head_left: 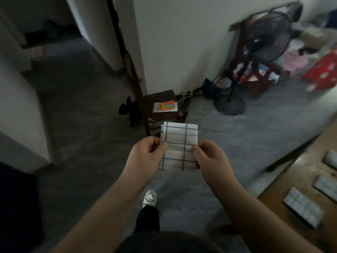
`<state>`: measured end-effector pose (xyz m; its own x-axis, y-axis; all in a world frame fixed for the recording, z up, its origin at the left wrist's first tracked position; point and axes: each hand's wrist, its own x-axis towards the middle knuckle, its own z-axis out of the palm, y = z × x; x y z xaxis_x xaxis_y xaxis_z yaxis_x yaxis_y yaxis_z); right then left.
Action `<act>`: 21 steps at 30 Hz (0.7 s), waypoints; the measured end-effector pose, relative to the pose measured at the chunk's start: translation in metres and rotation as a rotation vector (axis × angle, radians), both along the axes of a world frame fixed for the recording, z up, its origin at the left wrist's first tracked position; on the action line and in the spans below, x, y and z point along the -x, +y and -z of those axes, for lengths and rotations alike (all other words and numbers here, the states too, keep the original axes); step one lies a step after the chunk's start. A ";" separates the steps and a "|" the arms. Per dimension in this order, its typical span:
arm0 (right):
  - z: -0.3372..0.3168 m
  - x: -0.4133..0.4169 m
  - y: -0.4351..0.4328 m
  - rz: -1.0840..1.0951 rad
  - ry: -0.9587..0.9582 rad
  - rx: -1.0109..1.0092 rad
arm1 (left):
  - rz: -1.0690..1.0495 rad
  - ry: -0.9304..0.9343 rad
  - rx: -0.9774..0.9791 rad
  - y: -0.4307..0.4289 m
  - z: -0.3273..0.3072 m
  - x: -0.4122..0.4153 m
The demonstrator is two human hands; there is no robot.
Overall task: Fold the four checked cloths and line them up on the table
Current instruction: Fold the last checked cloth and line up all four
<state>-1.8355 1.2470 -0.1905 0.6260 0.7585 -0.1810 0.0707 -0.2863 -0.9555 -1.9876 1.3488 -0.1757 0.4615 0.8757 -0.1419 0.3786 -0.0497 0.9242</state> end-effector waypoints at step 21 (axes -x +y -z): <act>0.010 -0.251 0.135 0.711 -0.067 0.030 | 0.750 -0.035 0.076 0.214 0.018 -0.369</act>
